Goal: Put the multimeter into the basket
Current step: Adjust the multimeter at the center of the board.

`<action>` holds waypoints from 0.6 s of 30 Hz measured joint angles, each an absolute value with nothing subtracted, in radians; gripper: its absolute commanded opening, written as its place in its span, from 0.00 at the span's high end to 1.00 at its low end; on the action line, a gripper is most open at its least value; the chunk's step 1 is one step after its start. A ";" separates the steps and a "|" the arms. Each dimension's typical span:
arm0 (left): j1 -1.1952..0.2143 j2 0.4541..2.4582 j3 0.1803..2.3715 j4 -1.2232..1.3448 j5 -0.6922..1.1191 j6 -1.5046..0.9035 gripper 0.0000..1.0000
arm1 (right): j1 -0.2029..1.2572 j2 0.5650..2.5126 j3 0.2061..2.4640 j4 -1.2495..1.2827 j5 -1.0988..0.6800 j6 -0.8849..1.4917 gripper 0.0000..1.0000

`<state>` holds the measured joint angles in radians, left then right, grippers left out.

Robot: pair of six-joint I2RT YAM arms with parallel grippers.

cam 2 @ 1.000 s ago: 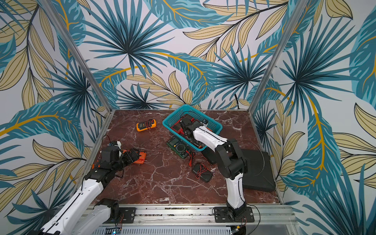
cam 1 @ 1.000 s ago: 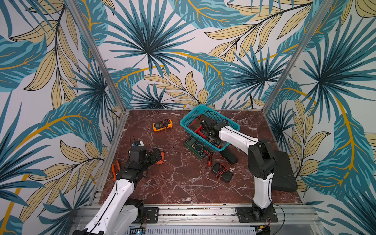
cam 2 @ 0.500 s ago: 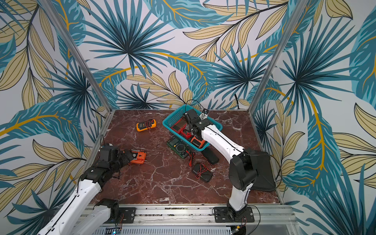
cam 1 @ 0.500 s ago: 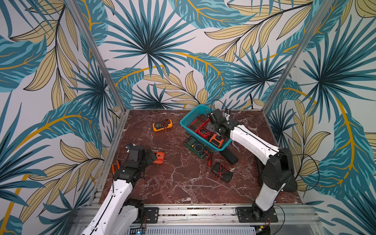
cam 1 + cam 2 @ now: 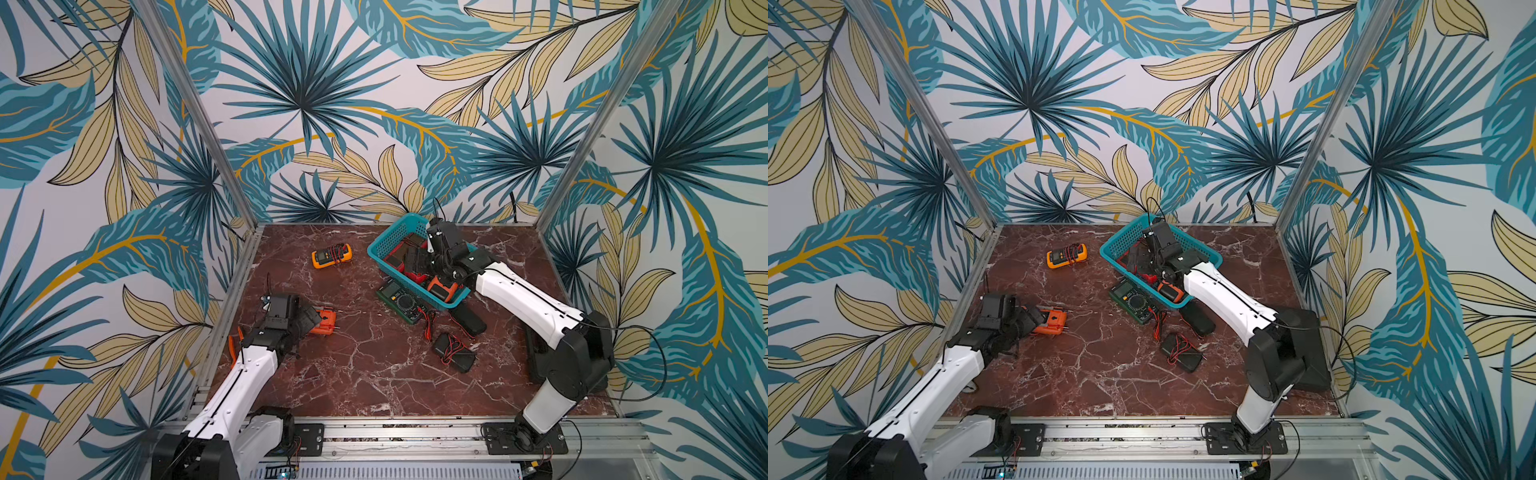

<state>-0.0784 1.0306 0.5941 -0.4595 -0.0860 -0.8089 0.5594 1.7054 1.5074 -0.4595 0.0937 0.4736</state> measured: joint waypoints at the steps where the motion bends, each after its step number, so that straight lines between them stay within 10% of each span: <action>1: -0.076 1.044 0.594 -0.442 -0.082 -0.807 0.00 | 0.562 1.705 1.507 -0.457 0.081 0.468 0.01; 18: -0.021 1.229 0.594 -0.294 -0.012 -0.752 0.00 | 0.615 1.762 1.574 -0.435 -0.105 0.408 0.01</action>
